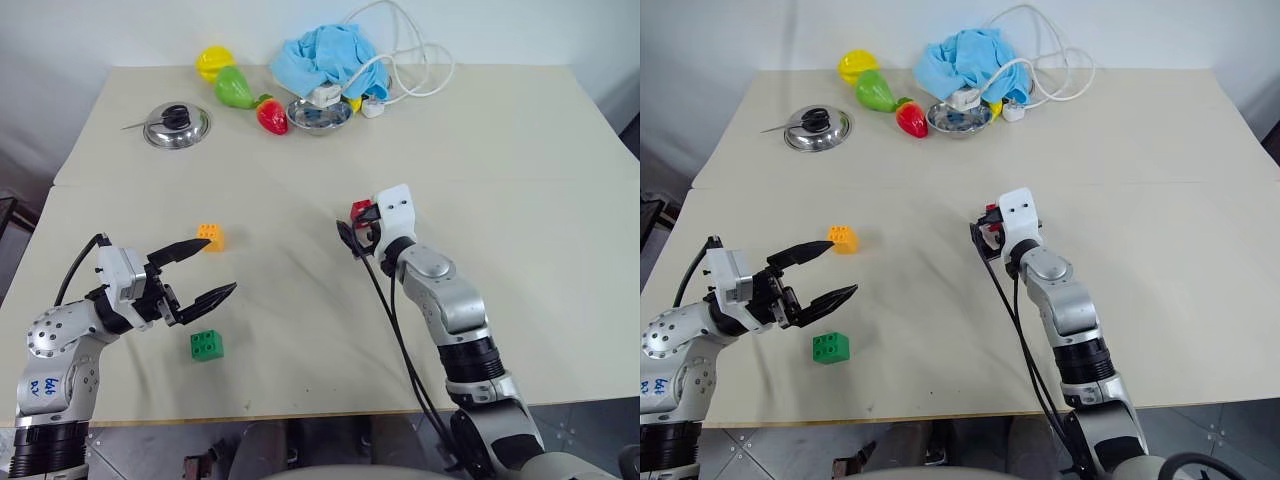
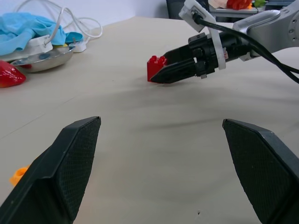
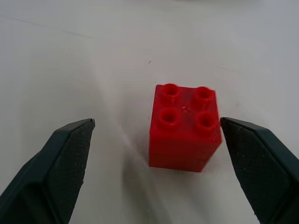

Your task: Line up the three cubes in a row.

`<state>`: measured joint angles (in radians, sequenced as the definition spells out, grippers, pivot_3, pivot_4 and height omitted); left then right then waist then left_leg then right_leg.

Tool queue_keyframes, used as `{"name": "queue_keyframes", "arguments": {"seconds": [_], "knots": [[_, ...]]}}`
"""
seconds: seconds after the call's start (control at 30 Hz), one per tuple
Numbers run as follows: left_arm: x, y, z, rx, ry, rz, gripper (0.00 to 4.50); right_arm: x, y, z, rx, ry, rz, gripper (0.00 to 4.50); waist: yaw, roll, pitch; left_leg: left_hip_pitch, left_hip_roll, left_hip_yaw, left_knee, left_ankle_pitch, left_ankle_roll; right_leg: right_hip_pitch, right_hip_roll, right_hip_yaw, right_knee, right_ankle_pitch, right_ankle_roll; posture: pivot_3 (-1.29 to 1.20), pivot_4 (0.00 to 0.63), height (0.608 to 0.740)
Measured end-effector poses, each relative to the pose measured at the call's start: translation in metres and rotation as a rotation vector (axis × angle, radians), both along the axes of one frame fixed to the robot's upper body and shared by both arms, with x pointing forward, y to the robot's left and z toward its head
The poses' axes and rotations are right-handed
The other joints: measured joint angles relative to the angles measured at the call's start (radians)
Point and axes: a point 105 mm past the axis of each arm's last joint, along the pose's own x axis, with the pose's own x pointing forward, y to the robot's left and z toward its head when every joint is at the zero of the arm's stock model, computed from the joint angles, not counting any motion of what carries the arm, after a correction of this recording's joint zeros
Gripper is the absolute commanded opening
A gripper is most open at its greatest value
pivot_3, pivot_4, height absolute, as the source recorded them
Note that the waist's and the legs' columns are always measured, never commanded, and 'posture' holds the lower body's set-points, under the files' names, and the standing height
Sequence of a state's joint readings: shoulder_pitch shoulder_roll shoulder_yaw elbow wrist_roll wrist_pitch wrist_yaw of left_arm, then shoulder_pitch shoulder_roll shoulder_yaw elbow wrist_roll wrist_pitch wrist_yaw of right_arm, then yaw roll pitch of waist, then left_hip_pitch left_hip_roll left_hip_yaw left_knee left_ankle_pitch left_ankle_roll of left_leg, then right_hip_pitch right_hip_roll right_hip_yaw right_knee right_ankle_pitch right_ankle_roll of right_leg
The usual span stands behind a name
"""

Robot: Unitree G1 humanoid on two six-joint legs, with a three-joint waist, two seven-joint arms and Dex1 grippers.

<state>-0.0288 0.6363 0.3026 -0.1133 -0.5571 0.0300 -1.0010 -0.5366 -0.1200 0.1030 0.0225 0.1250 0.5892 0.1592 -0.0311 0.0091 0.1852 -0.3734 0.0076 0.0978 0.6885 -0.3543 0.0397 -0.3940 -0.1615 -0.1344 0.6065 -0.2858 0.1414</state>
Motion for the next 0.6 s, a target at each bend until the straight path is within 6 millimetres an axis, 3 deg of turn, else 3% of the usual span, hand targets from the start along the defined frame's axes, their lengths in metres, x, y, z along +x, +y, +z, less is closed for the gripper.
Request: {"name": "queue_keyframes", "arguments": {"seconds": [0.23,0.33,0.4,0.5,0.6], "knots": [[0.0,-0.001,0.0,-0.003,-0.008,0.002,4.5,0.002,-0.017,0.0,0.0,-0.008,-0.081,1.57,0.0,0.0,0.0,0.0,0.0,0.0,-0.001,0.0,0.0,0.0,0.0,0.0,0.0,0.0,0.0,0.0,0.15,0.74],[0.0,-0.004,-0.003,-0.008,-0.002,-0.009,4.5,-0.002,-0.021,0.001,0.006,-0.014,-0.069,1.46,0.0,0.0,0.0,0.0,0.0,0.001,-0.001,0.0,0.0,0.0,0.0,0.001,0.0,0.0,0.0,0.0,0.15,0.74],[0.0,-0.009,-0.005,-0.014,0.006,-0.026,4.5,-0.011,-0.02,0.002,0.027,-0.013,0.03,1.46,0.002,0.0,0.0,0.0,0.0,0.001,-0.001,0.0,0.0,0.0,0.0,0.0,-0.001,0.0,0.0,0.0,0.15,0.74],[0.0,-0.013,-0.007,-0.015,0.015,-0.053,4.5,-0.04,-0.023,0.008,0.014,-0.018,0.3,1.46,0.006,0.0,0.0,0.0,-0.001,0.0,-0.001,-0.001,0.002,0.0,-0.001,0.0,-0.002,0.0,0.0,0.0,0.15,0.74],[0.0,-0.015,-0.006,-0.009,0.012,-0.078,4.5,-0.07,-0.043,0.006,-0.068,-0.024,0.557,1.46,0.007,0.0,0.0,0.0,-0.003,0.0,-0.001,-0.002,0.003,0.002,-0.001,0.0,-0.004,0.001,0.001,0.0,0.15,0.74]]}}
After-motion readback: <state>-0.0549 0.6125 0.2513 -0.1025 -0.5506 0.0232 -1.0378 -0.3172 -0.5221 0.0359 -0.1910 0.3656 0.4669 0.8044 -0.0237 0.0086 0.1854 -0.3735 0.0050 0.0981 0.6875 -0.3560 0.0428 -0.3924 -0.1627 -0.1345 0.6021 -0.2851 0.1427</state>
